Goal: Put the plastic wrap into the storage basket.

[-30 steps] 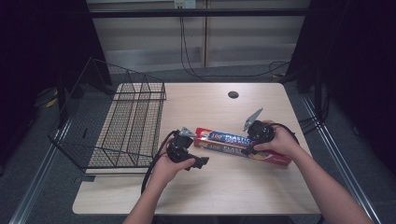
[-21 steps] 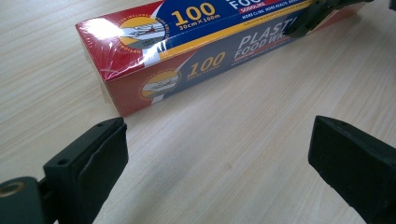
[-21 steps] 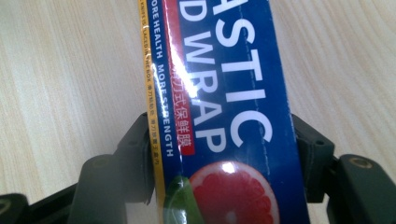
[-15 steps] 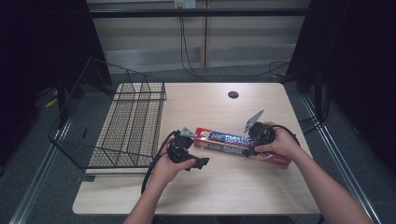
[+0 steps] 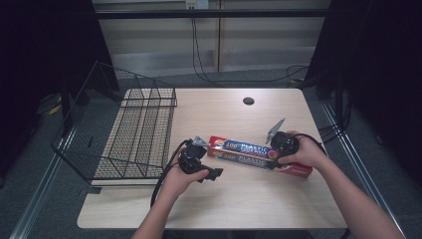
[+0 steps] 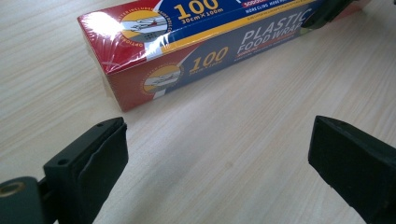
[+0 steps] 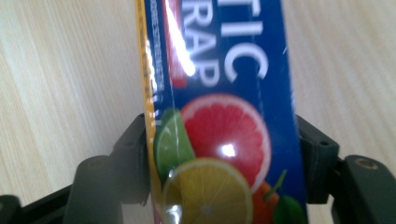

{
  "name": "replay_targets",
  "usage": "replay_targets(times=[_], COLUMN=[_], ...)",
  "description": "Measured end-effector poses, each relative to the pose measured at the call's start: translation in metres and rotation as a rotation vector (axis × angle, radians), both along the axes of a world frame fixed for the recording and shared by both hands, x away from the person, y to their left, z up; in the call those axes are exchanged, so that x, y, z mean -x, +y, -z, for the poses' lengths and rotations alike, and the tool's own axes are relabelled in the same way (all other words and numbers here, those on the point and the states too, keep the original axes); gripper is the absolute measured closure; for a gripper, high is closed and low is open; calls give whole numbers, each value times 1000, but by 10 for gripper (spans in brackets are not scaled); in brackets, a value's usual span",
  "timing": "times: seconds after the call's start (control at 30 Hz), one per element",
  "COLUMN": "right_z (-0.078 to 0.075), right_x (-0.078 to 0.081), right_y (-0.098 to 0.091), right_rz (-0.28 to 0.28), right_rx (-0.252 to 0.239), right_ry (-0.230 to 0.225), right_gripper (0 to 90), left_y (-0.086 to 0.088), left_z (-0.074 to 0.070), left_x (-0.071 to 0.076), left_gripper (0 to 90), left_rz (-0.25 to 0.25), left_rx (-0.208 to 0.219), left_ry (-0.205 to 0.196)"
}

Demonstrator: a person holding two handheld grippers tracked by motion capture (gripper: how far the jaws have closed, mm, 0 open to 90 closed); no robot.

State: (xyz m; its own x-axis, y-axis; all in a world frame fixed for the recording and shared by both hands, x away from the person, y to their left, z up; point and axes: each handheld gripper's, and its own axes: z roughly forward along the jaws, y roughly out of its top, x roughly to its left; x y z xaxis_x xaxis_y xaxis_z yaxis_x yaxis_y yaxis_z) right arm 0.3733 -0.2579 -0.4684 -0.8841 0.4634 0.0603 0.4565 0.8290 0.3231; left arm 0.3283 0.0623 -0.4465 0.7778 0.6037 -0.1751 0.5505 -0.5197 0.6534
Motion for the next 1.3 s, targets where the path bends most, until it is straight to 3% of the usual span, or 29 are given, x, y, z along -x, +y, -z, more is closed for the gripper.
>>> replay_targets(times=[0.27, 0.33, 0.37, 0.47, 0.5, 0.53, 0.57, 0.6, 0.63, 0.67, 0.83, 0.9, 0.97, 1.03, 1.1, 1.2, 1.3], right_z=[1, -1, -2, -4, -4, -5, -10, -10, -16, -19, -29, -34, -38, -41, -43, -49, -52], right_x=[4, 9, 11, 12, 12, 14, 14, 14, 15, 15, 17, 19, 20, 21, 23, 27, 29], right_y=[2, 6, 7, 4, 4, 3, 2, 2, 2, 2, 3, 4, 5, 5, 8, 15, 19], right_rz=[-16, -17, -22, -28, -34, -23, -27, -27, -44, -47, -83, -90, -121, -124, -141, -197, -223], right_rx=[14, 25, 15, 9, 9, 2, -38, -38, -49, -60, -51, -46, -62, -63, -70, -87, -92], right_ry=[-23, -52, -52, -47, -65, -74, -73, -73, -99, -94, -110, -108, -125, -125, -129, -126, -136], right_gripper=[419, 432, 436, 437, 438, 438, 439, 439, 439, 439, 438, 438, 439, 439, 439, 439, 439], left_y=[0, 0, 0, 0, 1, 1, 1, 1, 0, 0, 0, -1, -3, -3, -4, -10, -16], left_z=[1, 0, 1, -1, -2, -3, -6, -7, -13, -16, -29, -36, -47, -52, -61, -67, -73], left_x=[-1, -1, -1, -1, 0, -1, -1, 0, 0, 0, 1, -1, -4, -6, -11, -15, -20], left_gripper=[50, 46, 46, 48, 48, 48, 48, 48, 47, 45, 38, 36, 40, 38, 44, 60, 80], left_rz=[14, 18, 10, 24, 33, 39, 61, 53, 76, 83, 113, 133, 156, 168, 230, 269, 293], left_rx=[0, 3, 31, 39, 46, 33, 21, 35, 48, 46, 55, 43, -6, -18, -65, -95, -118], left_ry=[-1, 1, 7, -4, -9, -10, -3, -12, -22, -30, -67, -80, -101, -113, -105, -127, -124])
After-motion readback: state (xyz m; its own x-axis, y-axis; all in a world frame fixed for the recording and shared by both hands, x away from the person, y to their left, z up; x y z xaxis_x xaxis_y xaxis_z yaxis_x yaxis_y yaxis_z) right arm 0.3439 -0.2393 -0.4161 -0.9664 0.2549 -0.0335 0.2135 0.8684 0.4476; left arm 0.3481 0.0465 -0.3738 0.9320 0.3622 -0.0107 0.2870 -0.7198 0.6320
